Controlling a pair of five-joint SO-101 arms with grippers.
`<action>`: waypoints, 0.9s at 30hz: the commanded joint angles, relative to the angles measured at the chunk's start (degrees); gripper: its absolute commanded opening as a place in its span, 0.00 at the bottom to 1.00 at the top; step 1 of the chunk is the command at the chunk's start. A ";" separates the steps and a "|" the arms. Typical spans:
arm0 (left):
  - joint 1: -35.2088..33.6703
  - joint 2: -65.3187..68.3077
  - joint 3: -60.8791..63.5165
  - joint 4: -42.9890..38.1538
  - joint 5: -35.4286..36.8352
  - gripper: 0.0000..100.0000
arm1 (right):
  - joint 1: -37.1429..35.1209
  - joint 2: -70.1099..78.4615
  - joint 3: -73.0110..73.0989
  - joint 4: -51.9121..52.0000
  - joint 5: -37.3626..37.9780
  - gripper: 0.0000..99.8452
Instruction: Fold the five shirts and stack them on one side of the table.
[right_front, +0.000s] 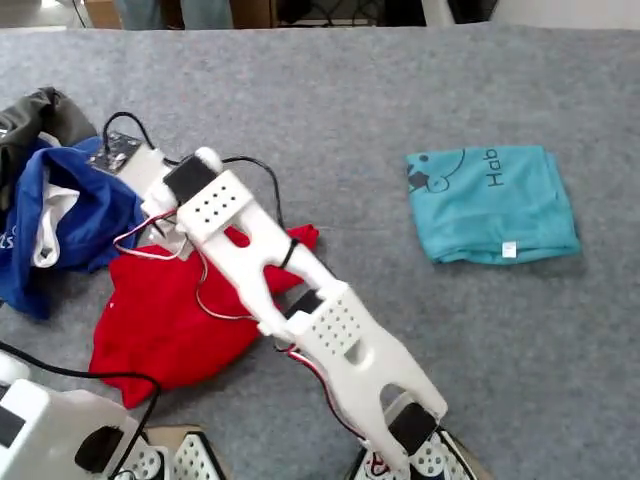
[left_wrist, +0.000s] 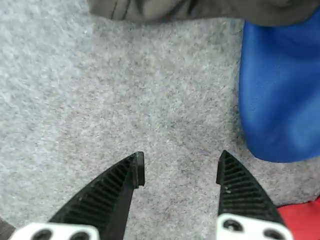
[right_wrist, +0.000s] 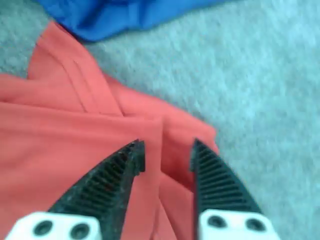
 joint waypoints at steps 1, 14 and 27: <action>-0.48 0.44 -0.75 -0.79 -0.62 0.25 | -0.53 4.18 -6.99 1.14 -0.26 0.07; -0.48 3.25 -4.35 -0.53 -0.62 0.25 | -0.35 3.30 -13.49 7.91 -1.58 0.06; -0.40 3.25 -3.74 -0.35 -0.62 0.25 | 0.00 -2.51 3.65 2.81 -8.18 0.16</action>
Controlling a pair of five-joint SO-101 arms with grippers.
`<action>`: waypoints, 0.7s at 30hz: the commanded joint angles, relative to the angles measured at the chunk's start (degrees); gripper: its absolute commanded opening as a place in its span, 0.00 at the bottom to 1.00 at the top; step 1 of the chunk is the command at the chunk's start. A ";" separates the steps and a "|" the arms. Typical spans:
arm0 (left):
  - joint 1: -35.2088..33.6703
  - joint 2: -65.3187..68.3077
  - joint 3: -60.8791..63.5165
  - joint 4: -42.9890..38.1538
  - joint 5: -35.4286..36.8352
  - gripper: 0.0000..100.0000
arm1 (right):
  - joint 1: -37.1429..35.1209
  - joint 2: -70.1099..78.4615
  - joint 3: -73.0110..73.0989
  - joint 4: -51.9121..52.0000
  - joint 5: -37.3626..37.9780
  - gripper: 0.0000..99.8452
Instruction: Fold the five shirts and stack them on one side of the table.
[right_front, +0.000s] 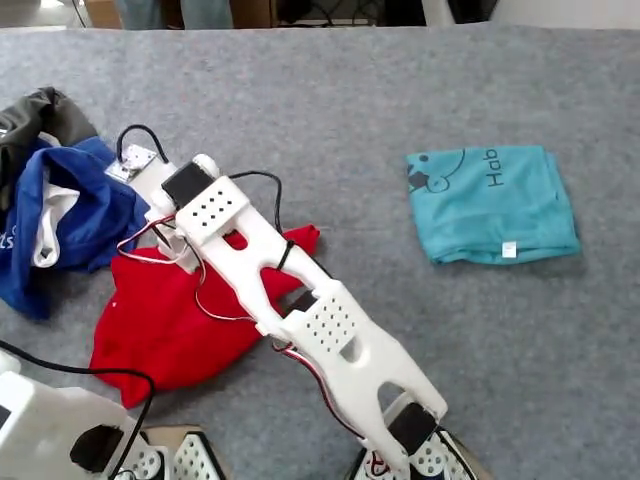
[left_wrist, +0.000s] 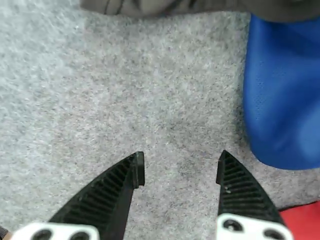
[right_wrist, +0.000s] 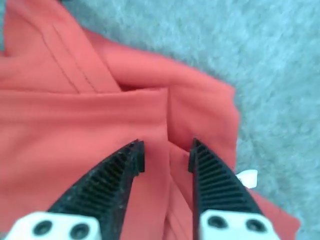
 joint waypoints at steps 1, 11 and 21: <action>-0.40 -0.53 -2.15 -0.35 -0.62 0.25 | -0.26 -2.24 0.22 -2.81 -1.05 0.16; -0.48 -0.53 -2.15 -0.26 -0.35 0.25 | -4.48 2.42 0.13 -5.71 -2.11 0.16; -0.57 -0.53 -1.36 -0.18 -0.53 0.25 | -4.75 4.35 0.04 -8.00 -2.20 0.03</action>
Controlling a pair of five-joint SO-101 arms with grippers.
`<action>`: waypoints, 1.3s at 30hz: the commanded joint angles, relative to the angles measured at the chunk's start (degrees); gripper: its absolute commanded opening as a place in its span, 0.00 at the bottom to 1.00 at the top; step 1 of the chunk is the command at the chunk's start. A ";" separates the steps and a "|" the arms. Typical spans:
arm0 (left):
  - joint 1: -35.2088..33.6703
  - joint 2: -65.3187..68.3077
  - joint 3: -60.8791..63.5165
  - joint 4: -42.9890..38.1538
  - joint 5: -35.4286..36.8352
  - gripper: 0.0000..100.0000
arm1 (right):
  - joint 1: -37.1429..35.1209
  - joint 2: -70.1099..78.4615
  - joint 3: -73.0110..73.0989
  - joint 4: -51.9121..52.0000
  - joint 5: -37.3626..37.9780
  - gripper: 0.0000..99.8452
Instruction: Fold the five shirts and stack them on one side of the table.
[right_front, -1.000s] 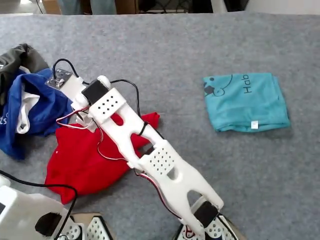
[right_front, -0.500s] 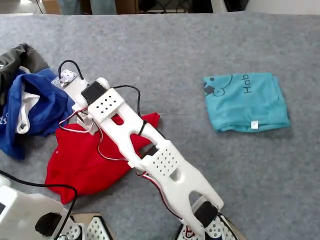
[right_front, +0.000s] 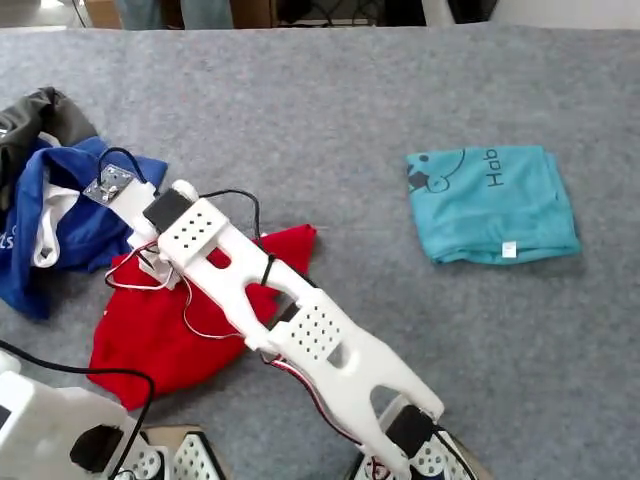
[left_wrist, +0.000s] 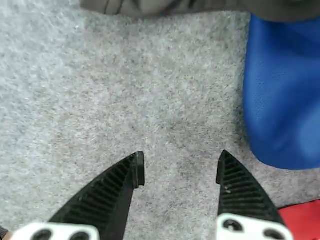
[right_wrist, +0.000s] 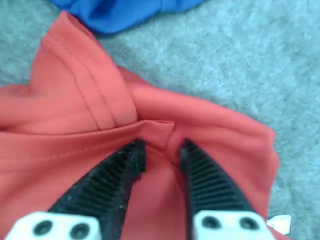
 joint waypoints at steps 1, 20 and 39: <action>-0.57 -0.53 -1.01 -0.18 -0.53 0.25 | 0.00 -0.57 -0.22 -0.44 -0.53 0.02; -0.04 -0.88 -1.10 -0.18 -0.62 0.25 | 19.34 -12.70 -9.10 10.46 0.00 0.02; 2.86 -0.79 -0.84 3.08 -0.53 0.25 | 4.40 -11.56 3.82 3.69 2.64 0.25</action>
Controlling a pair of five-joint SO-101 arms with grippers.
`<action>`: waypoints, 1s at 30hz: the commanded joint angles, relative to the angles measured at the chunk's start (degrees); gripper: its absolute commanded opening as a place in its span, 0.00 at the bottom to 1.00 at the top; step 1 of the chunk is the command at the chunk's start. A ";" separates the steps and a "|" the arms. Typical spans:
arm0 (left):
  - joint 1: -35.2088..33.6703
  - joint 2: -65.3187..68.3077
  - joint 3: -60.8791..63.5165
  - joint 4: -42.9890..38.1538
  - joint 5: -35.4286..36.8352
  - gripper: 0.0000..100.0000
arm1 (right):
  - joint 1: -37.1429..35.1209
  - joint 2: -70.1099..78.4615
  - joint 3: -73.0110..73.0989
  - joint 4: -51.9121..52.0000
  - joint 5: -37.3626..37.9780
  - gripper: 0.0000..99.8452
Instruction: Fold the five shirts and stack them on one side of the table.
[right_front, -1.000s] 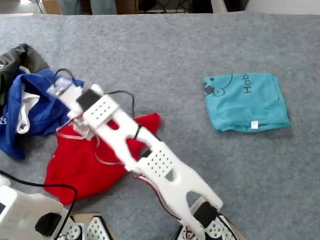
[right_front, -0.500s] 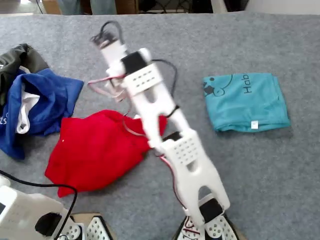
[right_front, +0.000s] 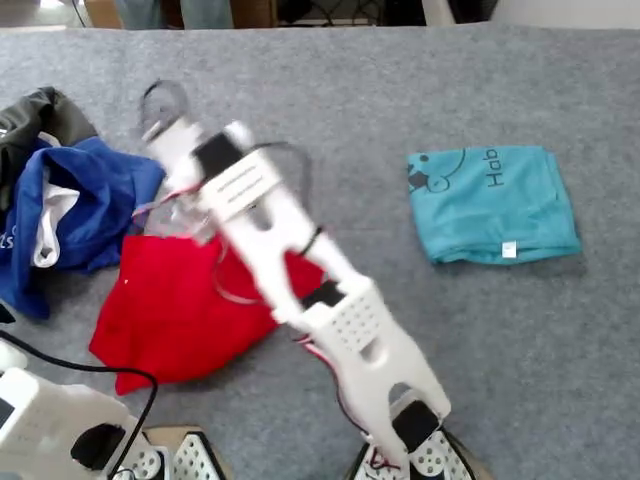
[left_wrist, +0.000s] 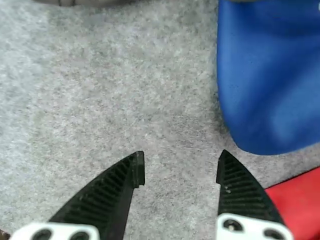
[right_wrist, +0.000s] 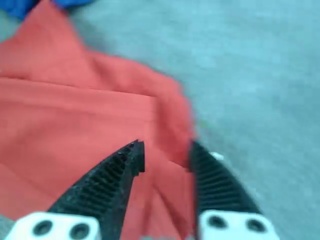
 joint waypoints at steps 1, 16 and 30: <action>-1.27 -0.88 -0.84 0.44 -0.53 0.25 | -4.04 2.51 -0.40 -3.87 -1.41 0.26; -4.09 -0.62 -0.92 0.35 -0.70 0.25 | 3.16 8.04 -14.64 2.64 -4.31 0.03; -3.74 -0.53 -0.92 0.35 -0.70 0.25 | 16.70 -4.09 -10.95 4.04 -0.62 0.02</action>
